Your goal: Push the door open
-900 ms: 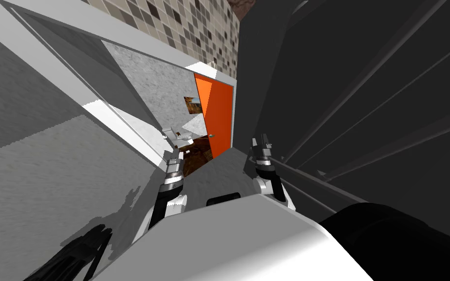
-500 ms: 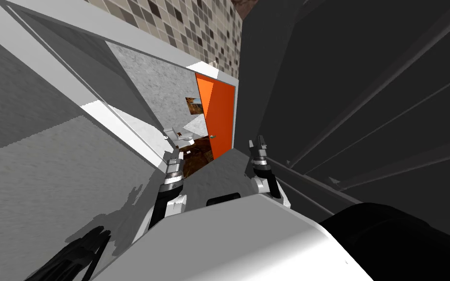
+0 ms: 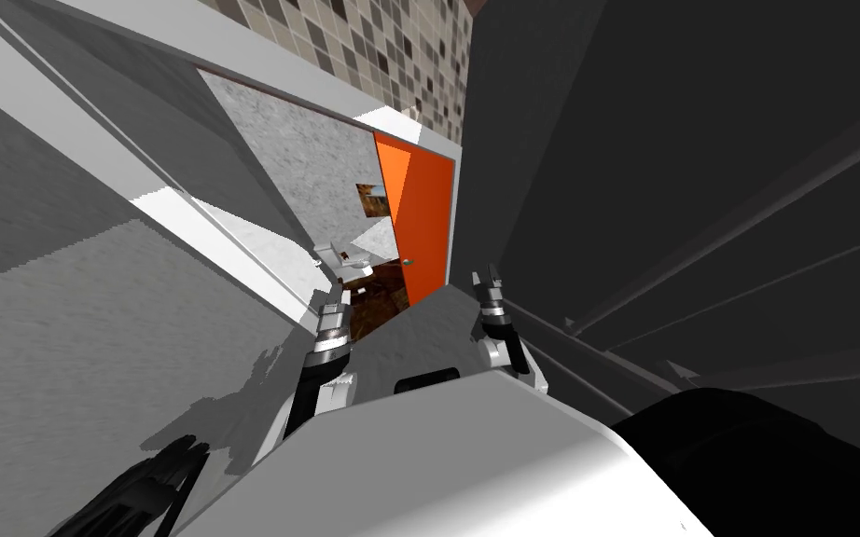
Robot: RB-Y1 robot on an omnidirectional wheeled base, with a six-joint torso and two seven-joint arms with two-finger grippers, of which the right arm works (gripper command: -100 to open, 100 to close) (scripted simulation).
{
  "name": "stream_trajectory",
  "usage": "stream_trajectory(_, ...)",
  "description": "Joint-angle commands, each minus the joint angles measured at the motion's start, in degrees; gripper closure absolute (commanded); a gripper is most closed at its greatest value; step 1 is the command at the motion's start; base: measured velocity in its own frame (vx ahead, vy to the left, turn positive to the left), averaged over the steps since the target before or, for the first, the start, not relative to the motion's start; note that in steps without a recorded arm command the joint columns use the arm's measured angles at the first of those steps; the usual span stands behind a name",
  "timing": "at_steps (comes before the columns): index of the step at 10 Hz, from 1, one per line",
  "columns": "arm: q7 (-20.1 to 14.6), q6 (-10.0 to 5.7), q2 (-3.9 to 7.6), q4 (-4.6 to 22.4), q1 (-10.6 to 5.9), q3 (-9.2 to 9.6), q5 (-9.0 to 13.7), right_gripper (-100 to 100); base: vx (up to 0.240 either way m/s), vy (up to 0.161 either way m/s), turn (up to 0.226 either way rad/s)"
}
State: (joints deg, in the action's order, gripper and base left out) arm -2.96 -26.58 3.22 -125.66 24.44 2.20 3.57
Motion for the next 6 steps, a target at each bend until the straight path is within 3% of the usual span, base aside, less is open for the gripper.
stream_trajectory(1,0.22,-0.08,-0.02,1.6,-0.78,0.38,-0.33,-100,0.083,0.001,0.043)
stream_trajectory(6,0.15,-1.49,0.85,8.39,-3.14,0.86,-0.91,-100,0.11,-0.005,0.051)
